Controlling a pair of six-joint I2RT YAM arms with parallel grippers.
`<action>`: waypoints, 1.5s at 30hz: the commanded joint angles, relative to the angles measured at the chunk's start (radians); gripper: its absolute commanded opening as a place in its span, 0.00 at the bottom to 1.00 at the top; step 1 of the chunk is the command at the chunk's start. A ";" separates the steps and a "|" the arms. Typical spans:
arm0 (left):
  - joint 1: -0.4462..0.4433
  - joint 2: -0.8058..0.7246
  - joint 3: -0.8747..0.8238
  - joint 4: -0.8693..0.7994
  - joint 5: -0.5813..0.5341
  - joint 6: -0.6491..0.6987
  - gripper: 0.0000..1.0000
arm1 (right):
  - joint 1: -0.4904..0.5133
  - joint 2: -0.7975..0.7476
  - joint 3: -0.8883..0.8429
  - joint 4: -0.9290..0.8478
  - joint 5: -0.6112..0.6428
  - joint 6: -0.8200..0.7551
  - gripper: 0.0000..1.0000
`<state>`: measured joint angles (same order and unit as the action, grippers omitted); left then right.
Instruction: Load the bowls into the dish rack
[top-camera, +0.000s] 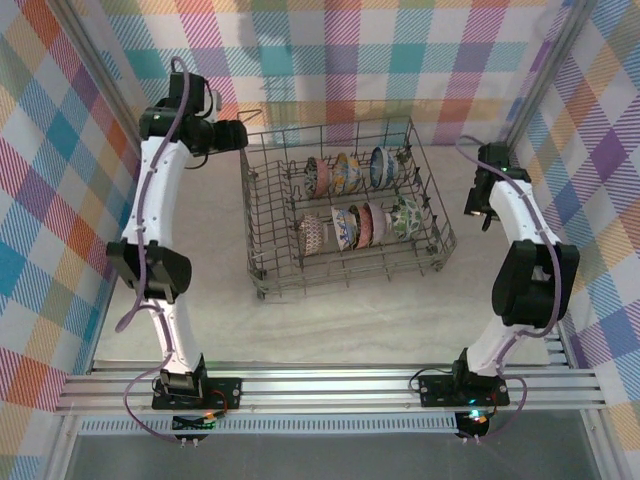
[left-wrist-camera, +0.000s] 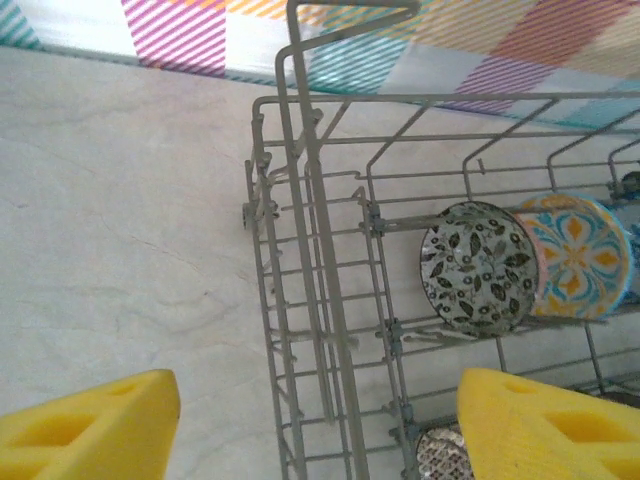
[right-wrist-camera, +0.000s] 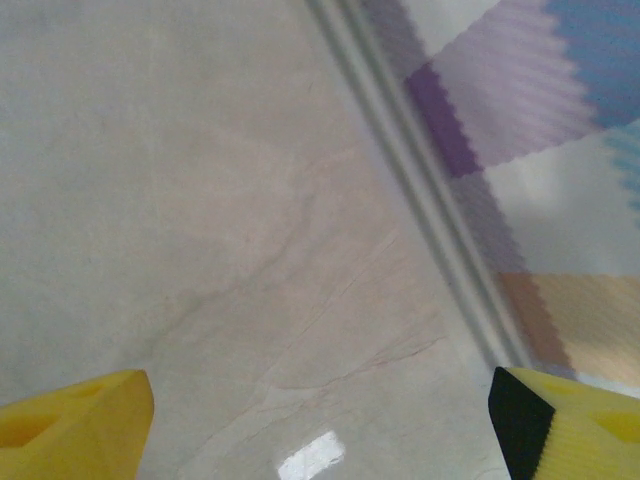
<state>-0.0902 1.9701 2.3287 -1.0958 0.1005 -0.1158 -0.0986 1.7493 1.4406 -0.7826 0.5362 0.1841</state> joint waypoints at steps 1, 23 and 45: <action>0.028 -0.198 -0.126 0.103 0.002 -0.043 0.86 | 0.008 -0.014 -0.083 0.038 -0.094 0.035 0.88; 0.156 -0.779 -1.422 0.755 -0.317 -0.111 1.00 | 0.138 -0.291 -0.561 0.528 -0.003 0.031 0.99; 0.010 -0.443 -2.011 2.080 -0.365 0.097 1.00 | 0.141 -0.221 -1.049 1.636 -0.417 -0.163 0.99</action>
<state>-0.0578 1.5036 0.3393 0.7799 -0.2977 -0.0517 0.0284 1.5280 0.4023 0.7403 0.2096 0.0410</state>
